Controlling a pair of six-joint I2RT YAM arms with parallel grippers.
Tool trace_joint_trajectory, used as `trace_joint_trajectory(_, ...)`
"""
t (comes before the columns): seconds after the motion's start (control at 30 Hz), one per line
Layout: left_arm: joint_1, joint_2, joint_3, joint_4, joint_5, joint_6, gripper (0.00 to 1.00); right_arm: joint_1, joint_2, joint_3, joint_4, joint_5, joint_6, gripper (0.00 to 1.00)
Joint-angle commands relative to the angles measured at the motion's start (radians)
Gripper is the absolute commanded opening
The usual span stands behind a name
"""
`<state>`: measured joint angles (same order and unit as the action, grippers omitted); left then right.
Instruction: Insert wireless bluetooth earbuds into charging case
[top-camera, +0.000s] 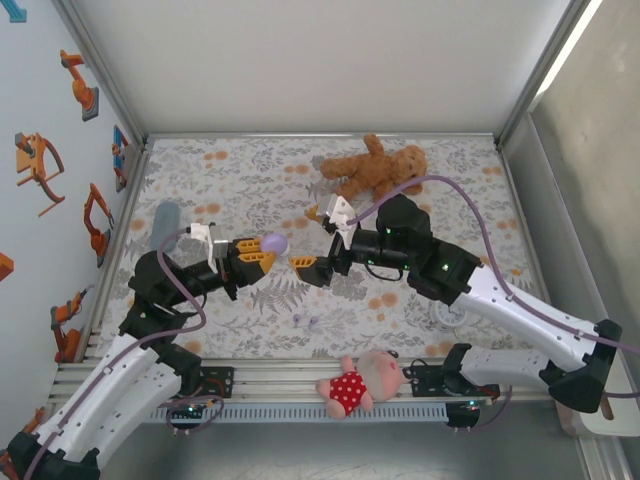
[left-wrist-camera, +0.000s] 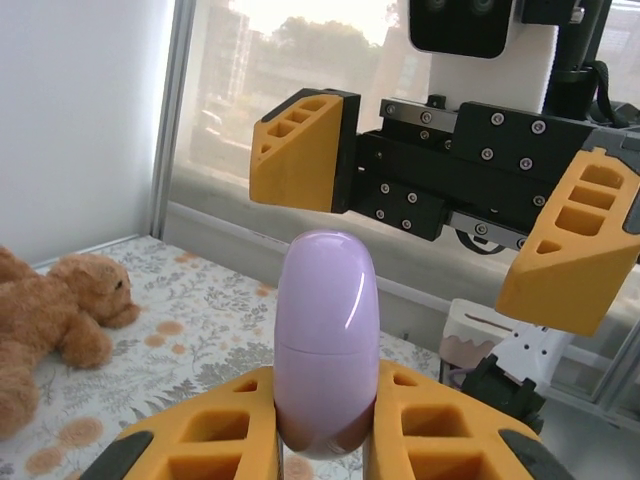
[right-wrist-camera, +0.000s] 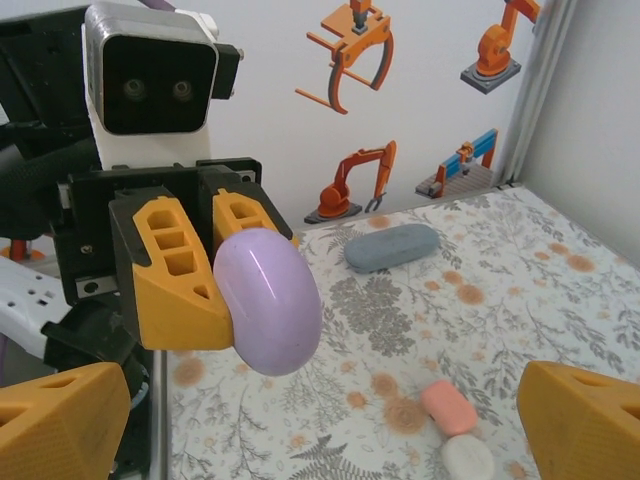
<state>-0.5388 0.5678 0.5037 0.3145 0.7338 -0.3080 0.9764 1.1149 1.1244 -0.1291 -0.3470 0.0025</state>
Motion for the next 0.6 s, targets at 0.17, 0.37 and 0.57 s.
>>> trace_joint_trajectory(0.17,-0.026,0.009,0.052,-0.031,0.021,0.162,0.04,0.001,0.065,0.038,0.092,-0.045,0.055,0.92)
trace_joint_trajectory(0.37,-0.035,0.007,0.058,-0.044,0.025,0.183,0.03,0.0,0.086,0.046,0.107,-0.004,0.056,0.83)
trace_joint_trajectory(0.57,-0.039,0.013,0.061,-0.048,0.033,0.196,0.02,-0.021,0.09,0.032,0.158,-0.015,0.102,0.8)
